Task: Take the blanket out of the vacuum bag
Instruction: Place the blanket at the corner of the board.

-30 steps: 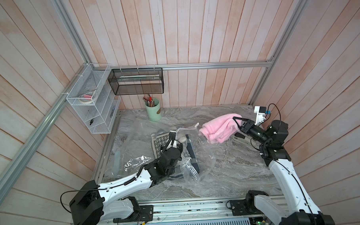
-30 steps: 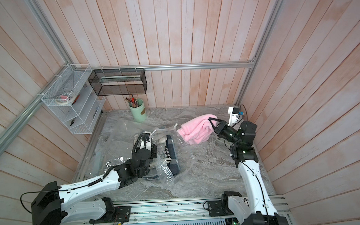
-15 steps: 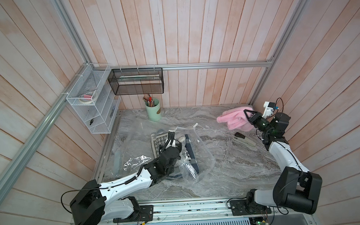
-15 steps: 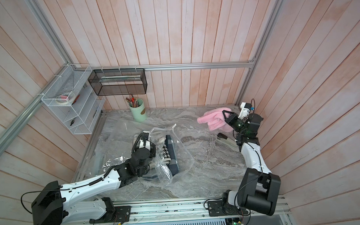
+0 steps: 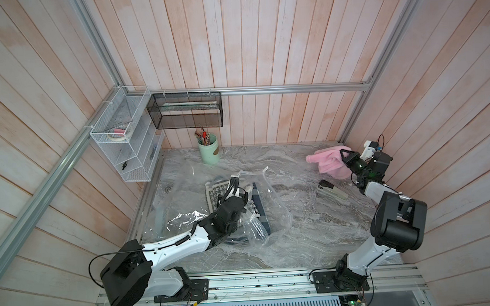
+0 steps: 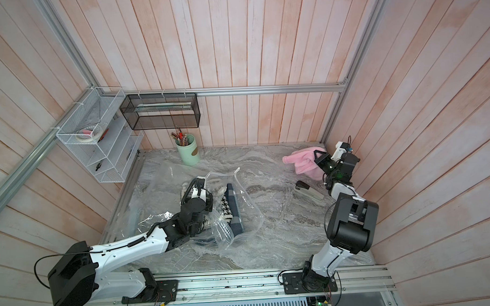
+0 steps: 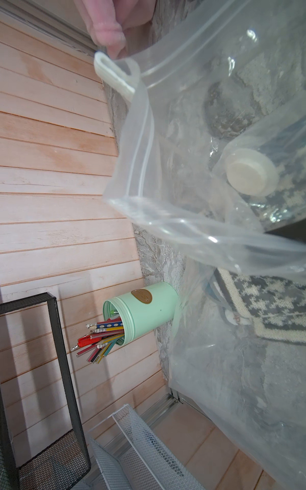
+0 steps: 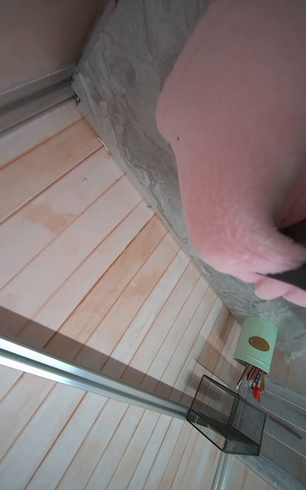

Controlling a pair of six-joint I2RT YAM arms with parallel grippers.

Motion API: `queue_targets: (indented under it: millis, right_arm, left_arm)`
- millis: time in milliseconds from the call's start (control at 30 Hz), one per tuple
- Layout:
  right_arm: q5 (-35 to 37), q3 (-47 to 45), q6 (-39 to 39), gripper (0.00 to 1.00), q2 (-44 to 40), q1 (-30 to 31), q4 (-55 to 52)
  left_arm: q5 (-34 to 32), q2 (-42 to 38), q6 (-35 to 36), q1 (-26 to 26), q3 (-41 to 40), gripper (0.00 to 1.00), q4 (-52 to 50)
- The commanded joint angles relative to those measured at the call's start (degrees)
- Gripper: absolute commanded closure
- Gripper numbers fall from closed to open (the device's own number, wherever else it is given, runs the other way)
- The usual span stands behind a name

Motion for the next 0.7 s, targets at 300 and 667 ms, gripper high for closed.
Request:
queue_targets:
  millis: [300,667]
  right_arm:
    - [15.90,-0.48,1.19,1.00,6.05,0.91,26.31]
    - [18.84,-7.29,32.11,1.00,31.92,12.33,56.58]
  left_arm:
    - [4.67,6.76,0.81,4.71,3.74,1.00,2.25]
    - [6.56,6.02,-2.50,4.71,4.59,1.00,0.37]
